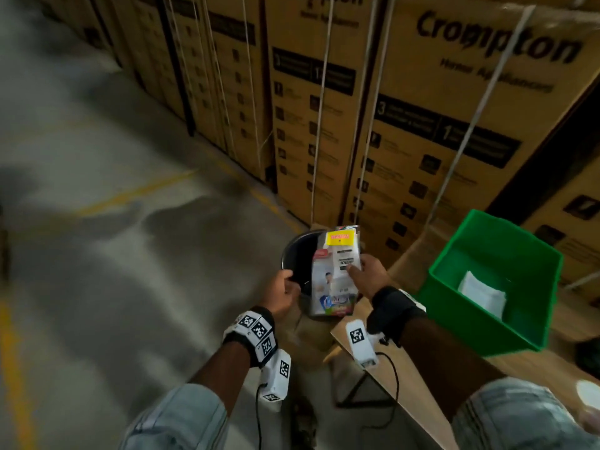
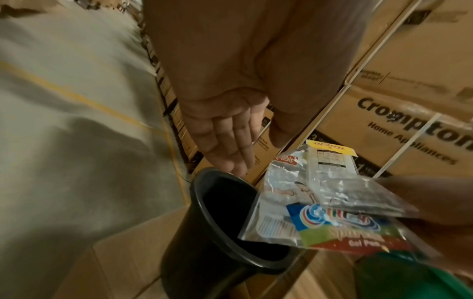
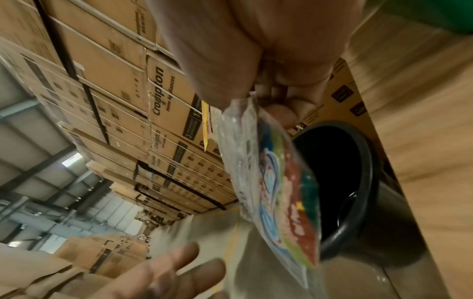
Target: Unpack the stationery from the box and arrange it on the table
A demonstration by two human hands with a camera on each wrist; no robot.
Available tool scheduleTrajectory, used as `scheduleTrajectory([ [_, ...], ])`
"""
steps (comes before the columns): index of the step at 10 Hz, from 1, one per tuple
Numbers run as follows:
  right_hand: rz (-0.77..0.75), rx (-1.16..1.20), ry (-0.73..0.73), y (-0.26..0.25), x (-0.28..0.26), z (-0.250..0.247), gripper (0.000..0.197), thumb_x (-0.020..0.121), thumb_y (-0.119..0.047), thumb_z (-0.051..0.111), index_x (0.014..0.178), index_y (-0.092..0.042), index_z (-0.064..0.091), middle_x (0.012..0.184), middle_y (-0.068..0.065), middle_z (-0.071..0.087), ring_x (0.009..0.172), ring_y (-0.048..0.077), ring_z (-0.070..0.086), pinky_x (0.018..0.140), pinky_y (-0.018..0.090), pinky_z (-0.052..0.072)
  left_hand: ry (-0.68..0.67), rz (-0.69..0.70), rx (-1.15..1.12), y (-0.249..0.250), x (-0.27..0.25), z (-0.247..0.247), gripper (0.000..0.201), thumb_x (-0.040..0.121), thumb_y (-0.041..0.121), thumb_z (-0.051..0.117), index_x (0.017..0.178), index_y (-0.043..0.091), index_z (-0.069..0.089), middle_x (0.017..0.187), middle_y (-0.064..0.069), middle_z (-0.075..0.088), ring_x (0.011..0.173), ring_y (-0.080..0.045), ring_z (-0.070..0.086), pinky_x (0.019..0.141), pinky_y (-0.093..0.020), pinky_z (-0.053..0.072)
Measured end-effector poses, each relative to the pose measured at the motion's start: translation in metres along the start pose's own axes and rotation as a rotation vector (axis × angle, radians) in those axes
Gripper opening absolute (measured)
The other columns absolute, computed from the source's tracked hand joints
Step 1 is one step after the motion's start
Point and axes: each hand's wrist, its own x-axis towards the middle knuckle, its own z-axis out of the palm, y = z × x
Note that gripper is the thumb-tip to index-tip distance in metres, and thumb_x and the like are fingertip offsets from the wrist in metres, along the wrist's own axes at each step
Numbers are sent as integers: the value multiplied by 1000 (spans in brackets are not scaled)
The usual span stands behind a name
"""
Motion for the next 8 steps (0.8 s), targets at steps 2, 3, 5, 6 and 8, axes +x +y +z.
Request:
scheduleTrajectory([
  [2,160,-207,-71,6,90,23,30,90,-21,55,114,-6,65,119,17,65,112,34,59,92,35,48,-110,-34,187,-6,70,0,27,94,5,49,120,0,55,112,-23,64,101,-32,61,87,-33,46],
  [3,218,-295,-139,20,127,35,36,90,-23,58,119,-1,62,122,19,63,115,34,58,92,36,48,-151,-56,250,-2,103,15,29,94,8,48,122,5,54,110,-19,65,95,-30,61,80,-30,46],
  [5,330,-341,-277,38,154,53,39,101,-18,38,136,-4,46,142,15,47,129,34,46,100,43,45,-229,-114,304,-12,139,47,32,93,10,47,124,9,53,115,-16,65,103,-34,61,88,-33,50],
  [6,375,-374,-304,46,161,56,39,101,-20,38,137,-6,45,142,15,47,129,34,47,101,40,45,-221,-121,342,-10,142,53,31,96,14,45,126,10,53,117,-13,64,105,-31,61,83,-28,46],
  [8,430,-195,-189,56,159,56,41,94,-29,54,120,3,57,125,23,59,116,38,55,92,36,46,-211,-137,263,-15,144,48,33,91,2,47,124,6,53,114,-17,66,107,-33,62,93,-37,49],
])
